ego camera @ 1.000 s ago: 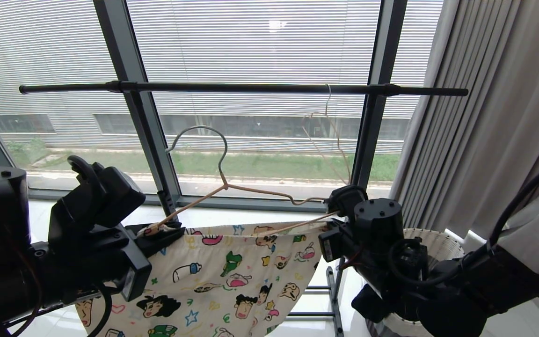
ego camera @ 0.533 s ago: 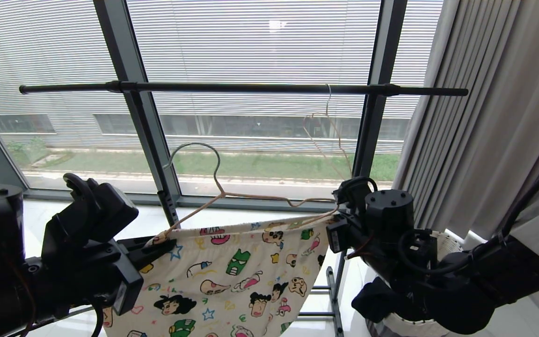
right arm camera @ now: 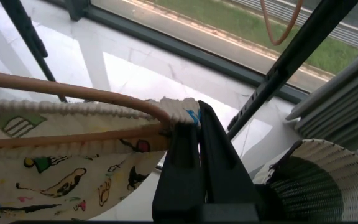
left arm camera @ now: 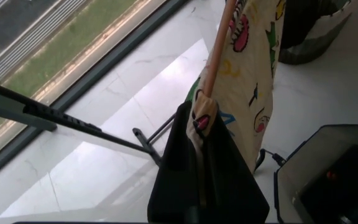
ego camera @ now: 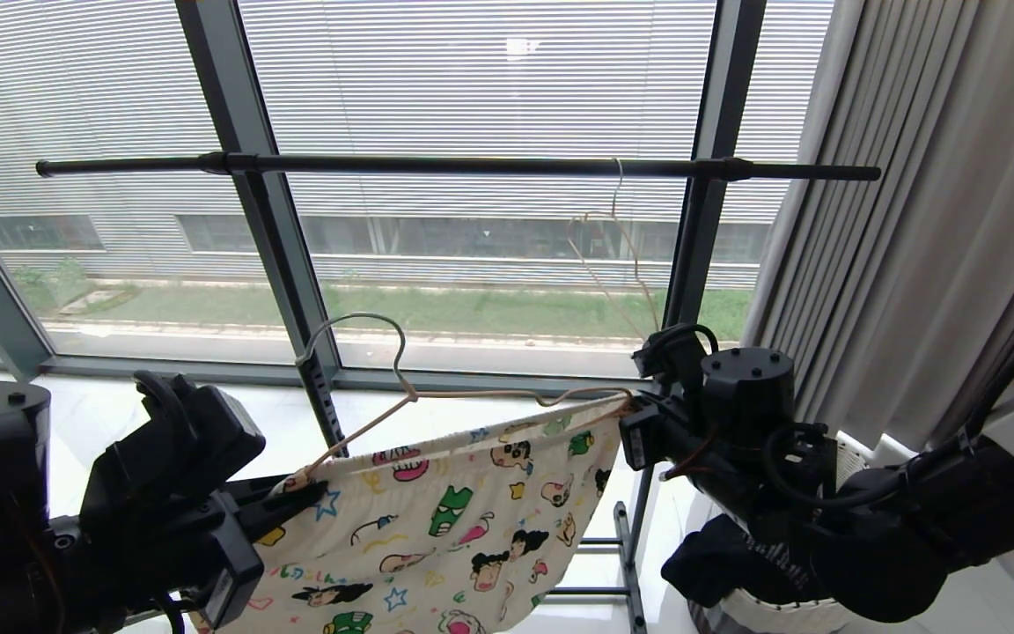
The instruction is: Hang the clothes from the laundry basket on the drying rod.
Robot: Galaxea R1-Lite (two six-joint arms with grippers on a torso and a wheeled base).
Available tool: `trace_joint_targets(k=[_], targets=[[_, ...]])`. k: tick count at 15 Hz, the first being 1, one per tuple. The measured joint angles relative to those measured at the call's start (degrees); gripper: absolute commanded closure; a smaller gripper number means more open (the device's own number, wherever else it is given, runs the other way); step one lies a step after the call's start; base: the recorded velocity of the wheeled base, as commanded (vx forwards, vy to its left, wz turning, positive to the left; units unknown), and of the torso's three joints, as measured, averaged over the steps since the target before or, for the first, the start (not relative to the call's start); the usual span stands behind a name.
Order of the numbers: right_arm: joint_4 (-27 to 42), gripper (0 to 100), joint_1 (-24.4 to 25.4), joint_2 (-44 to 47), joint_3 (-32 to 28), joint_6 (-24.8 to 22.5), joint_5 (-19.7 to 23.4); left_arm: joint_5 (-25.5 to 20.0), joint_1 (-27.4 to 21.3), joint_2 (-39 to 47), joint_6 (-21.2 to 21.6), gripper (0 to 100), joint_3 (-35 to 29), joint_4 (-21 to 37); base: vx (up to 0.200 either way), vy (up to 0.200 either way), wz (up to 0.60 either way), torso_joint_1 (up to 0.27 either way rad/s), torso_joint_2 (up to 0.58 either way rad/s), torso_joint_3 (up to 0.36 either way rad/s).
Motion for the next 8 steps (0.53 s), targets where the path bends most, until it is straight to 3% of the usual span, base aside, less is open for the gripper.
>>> trace_joint_targets(k=[3,8], targets=[[0.0,100,0.0,-0.6,0.2,0.0,0.6,-0.3,0.8,0.5,1.0,100,1.0,0.0,0.000,0.000,0.00,0.000,0.00,0.000],[0.1,100,-0.1,-1.5,0.2,-0.4,2.6,-0.4,3.5,2.1,6.2,100,1.3,0.0,0.000,0.000,0.00,0.000,0.00,0.000]])
